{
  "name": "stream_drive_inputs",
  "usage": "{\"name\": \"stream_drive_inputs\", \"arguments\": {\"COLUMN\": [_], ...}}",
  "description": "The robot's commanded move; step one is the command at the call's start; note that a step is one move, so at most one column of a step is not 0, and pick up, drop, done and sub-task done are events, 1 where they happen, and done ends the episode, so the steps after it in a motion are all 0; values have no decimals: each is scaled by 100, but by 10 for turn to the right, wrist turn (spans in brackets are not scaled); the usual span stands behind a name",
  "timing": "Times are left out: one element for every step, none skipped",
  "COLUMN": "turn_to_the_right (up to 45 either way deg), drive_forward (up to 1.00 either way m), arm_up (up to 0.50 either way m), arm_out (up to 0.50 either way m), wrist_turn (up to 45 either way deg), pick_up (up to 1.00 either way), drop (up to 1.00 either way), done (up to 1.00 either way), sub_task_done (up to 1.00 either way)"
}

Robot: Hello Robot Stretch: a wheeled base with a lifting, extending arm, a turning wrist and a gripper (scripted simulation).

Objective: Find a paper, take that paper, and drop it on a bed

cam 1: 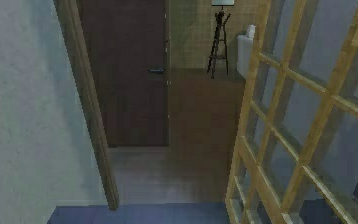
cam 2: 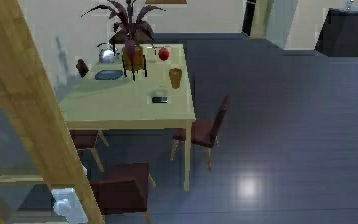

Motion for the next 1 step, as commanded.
{"name": "stream_drive_inputs", "arguments": {"turn_to_the_right": [0], "drive_forward": [40], "arm_up": [0], "arm_out": [0], "wrist_turn": [0], "pick_up": [0], "drop": [0], "done": [0], "sub_task_done": [0]}}
